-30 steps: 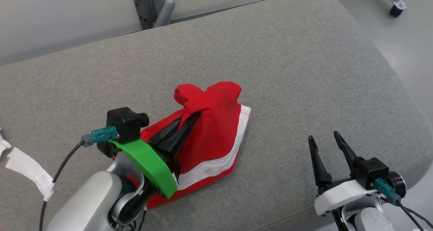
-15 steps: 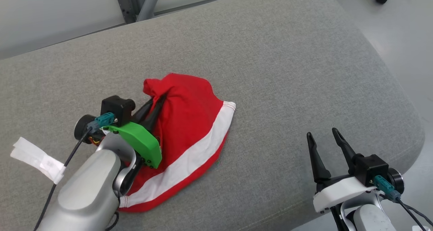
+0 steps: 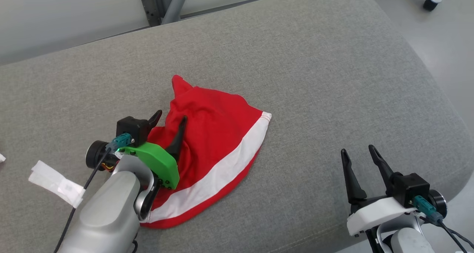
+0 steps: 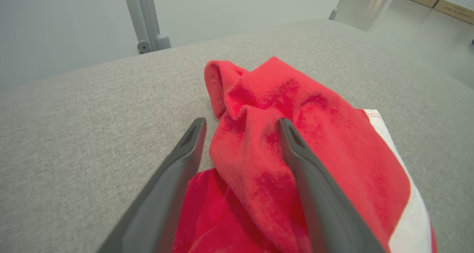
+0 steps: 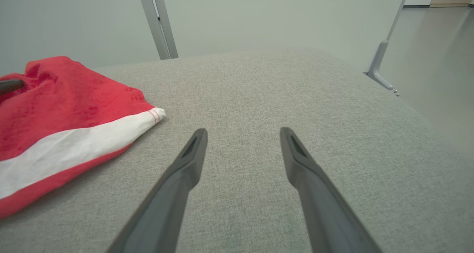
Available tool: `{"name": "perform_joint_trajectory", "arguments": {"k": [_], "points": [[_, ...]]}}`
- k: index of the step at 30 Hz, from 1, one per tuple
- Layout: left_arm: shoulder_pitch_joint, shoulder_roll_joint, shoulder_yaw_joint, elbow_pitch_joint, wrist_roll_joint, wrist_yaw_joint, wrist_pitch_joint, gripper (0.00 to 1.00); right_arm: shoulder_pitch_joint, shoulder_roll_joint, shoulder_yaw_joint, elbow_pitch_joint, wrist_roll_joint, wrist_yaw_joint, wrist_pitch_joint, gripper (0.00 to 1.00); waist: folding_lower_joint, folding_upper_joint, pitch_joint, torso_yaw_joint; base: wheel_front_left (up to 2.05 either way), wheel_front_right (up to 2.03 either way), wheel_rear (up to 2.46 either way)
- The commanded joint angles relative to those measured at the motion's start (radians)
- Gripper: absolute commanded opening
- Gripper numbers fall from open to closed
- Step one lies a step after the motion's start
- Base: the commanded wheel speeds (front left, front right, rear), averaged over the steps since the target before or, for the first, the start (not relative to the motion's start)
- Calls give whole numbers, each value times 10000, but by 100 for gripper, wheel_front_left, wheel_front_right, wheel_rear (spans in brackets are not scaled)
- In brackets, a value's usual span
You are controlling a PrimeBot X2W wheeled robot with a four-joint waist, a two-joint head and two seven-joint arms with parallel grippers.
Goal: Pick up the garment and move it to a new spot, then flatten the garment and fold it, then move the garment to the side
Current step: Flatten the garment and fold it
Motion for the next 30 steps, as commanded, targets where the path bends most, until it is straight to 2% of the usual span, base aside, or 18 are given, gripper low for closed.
{"name": "perform_joint_trajectory", "arguments": {"k": [1, 7, 12, 13, 17, 21, 23, 30], "points": [[234, 1, 195, -138, -109, 196, -229, 100, 113, -14, -112, -110, -56, -7, -32, 100, 0, 38, -164, 322, 0, 0, 0], [1268, 222, 898, -1376, 13, 944, -463, 100, 233, -19, -526, -565, -371, -7, -31, 100, 0, 38, -578, 870, 0, 0, 0], [2895, 480, 1833, -3456, 768, 1931, -435, 100, 332, -17, -914, -864, -759, -7, -31, 100, 0, 38, -1117, 1315, 0, 0, 0], [2895, 480, 1833, -3456, 768, 1931, -435, 100, 332, -17, -914, -864, -759, -7, -31, 100, 0, 38, -1117, 1315, 0, 0, 0], [4477, 554, 2601, -4872, 1344, 2402, -436, 100, 444, -99, -1147, -902, -922, -7, -31, 100, 0, 38, -1533, 1591, 0, 0, 0], [5898, 498, 3429, -5836, 1686, 2403, -439, 100, 524, -123, -1333, -827, -959, -7, -31, 100, 0, 38, -1728, 1839, 0, 0, 0], [6548, 381, 3883, -6161, 1847, 2262, -440, 100, 639, -123, -1320, -710, -964, -7, -31, 100, 0, 38, -1799, 1947, 0, 0, 0], [8013, 140, 5430, -6668, 2656, 1274, -441, 100, 899, -120, -1201, -272, -984, -7, -31, 100, 0, 38, -1935, 2383, 0, 0, 0]]}}
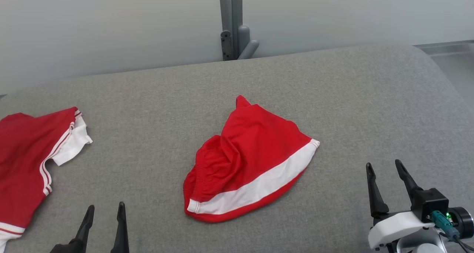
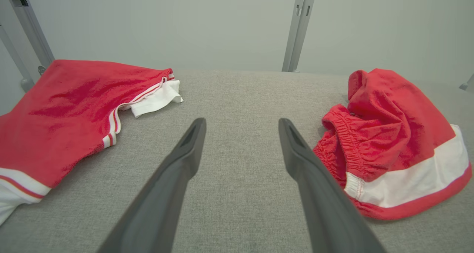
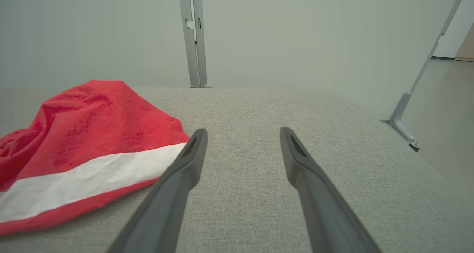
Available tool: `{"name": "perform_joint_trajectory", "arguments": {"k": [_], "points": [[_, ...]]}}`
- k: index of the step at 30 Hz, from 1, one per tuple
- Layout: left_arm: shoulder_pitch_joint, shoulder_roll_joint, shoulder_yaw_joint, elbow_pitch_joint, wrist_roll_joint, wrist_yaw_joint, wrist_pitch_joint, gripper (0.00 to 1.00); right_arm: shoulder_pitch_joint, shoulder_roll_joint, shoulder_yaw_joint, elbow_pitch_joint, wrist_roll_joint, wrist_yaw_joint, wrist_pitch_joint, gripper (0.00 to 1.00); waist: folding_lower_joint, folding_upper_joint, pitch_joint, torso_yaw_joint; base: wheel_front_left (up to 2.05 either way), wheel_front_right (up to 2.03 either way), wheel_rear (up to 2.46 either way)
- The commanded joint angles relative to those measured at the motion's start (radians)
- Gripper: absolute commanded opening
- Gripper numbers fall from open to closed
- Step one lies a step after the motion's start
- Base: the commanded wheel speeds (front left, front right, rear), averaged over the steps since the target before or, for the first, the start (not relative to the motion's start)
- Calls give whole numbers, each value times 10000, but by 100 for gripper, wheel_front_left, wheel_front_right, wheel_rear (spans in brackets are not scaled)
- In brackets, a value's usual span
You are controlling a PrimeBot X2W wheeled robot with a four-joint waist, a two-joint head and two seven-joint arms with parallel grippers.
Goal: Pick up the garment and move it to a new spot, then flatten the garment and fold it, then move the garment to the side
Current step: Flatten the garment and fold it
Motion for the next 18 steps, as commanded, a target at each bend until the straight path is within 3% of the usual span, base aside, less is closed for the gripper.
{"name": "perform_joint_trajectory", "arguments": {"k": [1, 9, 18], "points": [[231, -77, 256, -37, 210, -170, 0, 100, 130, -31, 37, 89, -13, -7, -31, 100, 0, 38, -106, 246, 0, 0, 0], [523, -851, 1489, 89, 868, -1224, -2, 100, 131, 3, 173, 279, 33, -7, -31, 100, 0, 38, -90, 491, 0, 0, 0], [265, -1384, 1985, 248, 1411, -1713, -2, 100, 70, 18, 273, 405, 172, -7, -31, 100, 0, 38, -65, 435, 0, 0, 0]]}}
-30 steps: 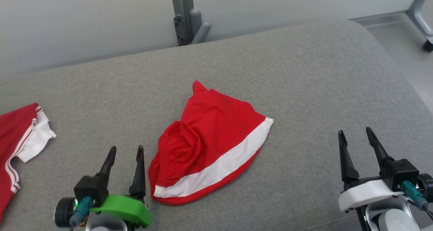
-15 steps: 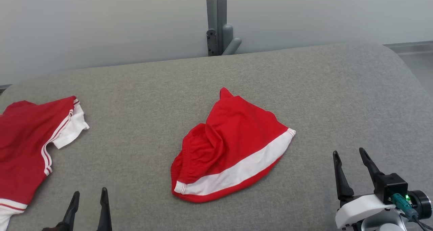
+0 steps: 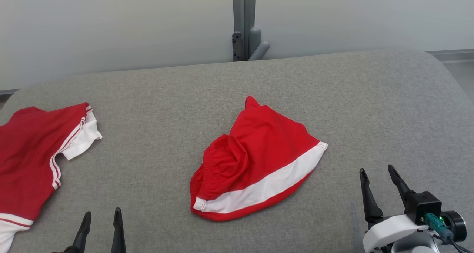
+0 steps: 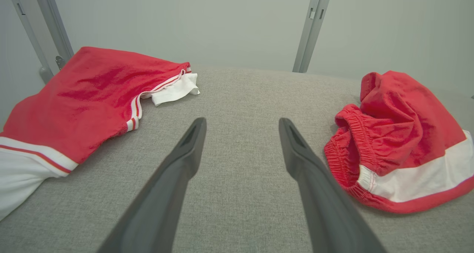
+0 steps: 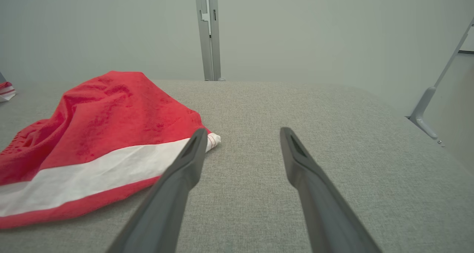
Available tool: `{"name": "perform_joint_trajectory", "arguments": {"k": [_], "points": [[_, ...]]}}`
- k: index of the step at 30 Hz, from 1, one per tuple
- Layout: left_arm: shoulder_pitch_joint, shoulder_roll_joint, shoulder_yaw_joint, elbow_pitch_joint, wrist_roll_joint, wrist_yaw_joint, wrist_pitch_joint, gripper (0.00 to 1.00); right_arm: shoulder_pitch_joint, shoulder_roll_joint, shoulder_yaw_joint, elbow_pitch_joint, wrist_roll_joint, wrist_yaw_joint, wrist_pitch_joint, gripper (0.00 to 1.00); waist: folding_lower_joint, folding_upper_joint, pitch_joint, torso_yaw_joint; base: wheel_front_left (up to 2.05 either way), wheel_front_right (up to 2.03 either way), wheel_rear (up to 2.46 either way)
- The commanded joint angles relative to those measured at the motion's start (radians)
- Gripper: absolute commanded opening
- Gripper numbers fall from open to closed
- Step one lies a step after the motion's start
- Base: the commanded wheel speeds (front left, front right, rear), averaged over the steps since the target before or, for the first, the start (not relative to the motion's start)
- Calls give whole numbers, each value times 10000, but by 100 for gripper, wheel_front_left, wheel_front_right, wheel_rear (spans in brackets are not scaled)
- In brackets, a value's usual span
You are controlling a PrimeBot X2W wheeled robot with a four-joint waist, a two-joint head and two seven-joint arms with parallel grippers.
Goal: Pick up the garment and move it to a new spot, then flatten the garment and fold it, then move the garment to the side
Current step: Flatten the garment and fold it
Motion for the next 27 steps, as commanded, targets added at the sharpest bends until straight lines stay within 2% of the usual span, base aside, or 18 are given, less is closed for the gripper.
{"name": "perform_joint_trajectory", "arguments": {"k": [1, 3, 9, 14, 15, 17, 20, 27], "points": [[-107, -78, 20, 32, 62, -67, -1, 100, -75, -14, -20, 33, 185, -7, -31, 100, 0, 38, 22, -43, 0, 0, 0], [-110, -123, -64, 101, 42, -120, -1, 100, -351, -15, 67, 5, 279, -7, -31, 100, 0, 38, 78, -116, 0, 0, 0], [-680, 158, -949, 235, -1, -200, 142, 100, -1354, -661, 718, 836, 356, -7, 240, 100, 0, 38, 412, -147, 0, 0, 0], [-1547, 268, -2170, -6, -567, -215, 1301, 100, -2905, -1378, 1570, 1767, 680, -7, 1710, 100, 0, 38, 1269, -72, 0, 0, 0], [-1847, 370, -2771, -31, -1016, -216, 1845, 100, -3433, -1574, 1976, 2207, 800, -7, 2177, 100, 0, 38, 1525, -43, 0, 0, 0], [-2145, 528, -3408, -93, -1469, -216, 2245, 100, -3870, -1730, 2421, 2671, 933, -7, 2516, 100, 0, 38, 1792, 15, 0, 0, 0], [-2446, 781, -3977, -94, -1982, -213, 2512, 100, -4331, -1716, 2914, 3230, 1299, -7, 2532, 100, 0, 38, 2081, 86, 0, 0, 0], [-2964, 1145, -4872, -30, -2805, -211, 2822, 100, -5052, -1616, 3349, 4164, 1604, -7, 1889, 100, 0, 38, 2584, 222, 0, 0, 0]]}}
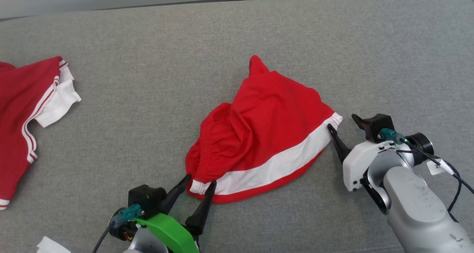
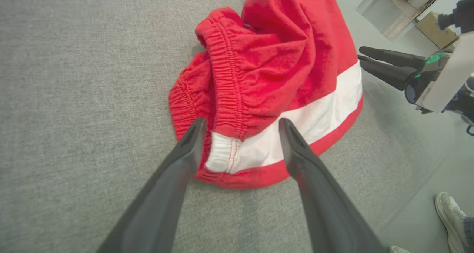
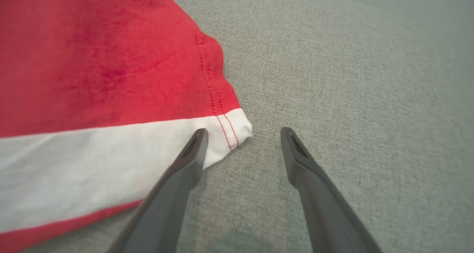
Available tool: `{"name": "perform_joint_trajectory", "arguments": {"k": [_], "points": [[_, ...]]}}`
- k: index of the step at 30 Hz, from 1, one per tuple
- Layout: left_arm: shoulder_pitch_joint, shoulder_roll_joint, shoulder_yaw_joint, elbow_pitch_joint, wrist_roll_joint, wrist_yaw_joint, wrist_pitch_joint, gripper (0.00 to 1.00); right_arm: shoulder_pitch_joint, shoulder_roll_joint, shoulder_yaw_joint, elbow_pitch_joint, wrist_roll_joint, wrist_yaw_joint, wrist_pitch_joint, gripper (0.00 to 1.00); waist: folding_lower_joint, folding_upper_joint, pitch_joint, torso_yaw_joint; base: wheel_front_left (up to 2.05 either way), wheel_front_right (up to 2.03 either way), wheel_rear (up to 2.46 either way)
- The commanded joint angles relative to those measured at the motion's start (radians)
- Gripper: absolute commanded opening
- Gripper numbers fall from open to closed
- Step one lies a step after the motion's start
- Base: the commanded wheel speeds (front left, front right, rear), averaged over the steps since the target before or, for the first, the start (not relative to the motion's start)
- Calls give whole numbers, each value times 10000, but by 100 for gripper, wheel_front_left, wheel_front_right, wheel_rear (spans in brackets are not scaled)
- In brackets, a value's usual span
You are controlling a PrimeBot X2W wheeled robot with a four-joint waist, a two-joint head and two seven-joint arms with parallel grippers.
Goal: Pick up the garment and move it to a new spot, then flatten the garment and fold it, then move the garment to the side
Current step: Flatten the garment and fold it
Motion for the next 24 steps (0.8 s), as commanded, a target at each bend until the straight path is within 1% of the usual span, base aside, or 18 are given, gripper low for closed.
{"name": "perform_joint_trajectory", "arguments": {"k": [1, 6, 15, 16, 17, 18, 19, 24], "points": [[-197, 122, -40, -16, -142, -24, 25, 100, -182, -17, 81, 82, 47, -7, -127, 100, 0, 38, 223, 120, 0, 0, 0], [-406, 371, -301, 171, -397, -24, -27, 100, -582, -90, 567, 540, 230, -7, -486, 100, 0, 38, 387, 166, 0, 0, 0], [-612, 433, -722, 431, -640, -25, -150, 100, -966, -120, 1137, 1319, 557, -7, -788, 100, 0, 38, 555, 215, 0, 0, 0], [-625, 436, -769, 441, -653, -25, -178, 100, -985, -118, 1187, 1382, 603, -7, -826, 96, 0, 38, 556, 208, 0, 0, 0], [-662, 482, -889, 444, -642, -27, -124, 62, -998, -99, 1201, 1434, 680, -7, -859, 58, 0, 38, 549, 193, 0, 0, 0], [-687, 542, -1006, 454, -642, -25, -58, 26, -1004, -79, 1181, 1502, 755, -8, -904, 26, 0, 38, 530, 174, 0, 0, 0], [-686, 592, -1071, 461, -676, -25, -72, 0, -999, -80, 1143, 1563, 829, -13, -946, 0, 0, 38, 496, 154, 0, 0, 0], [-543, 776, -1205, 342, -898, -25, -173, 0, -810, -91, 855, 1493, 1204, -13, -1223, 0, 0, 38, 232, 25, 0, 0, 0]]}}
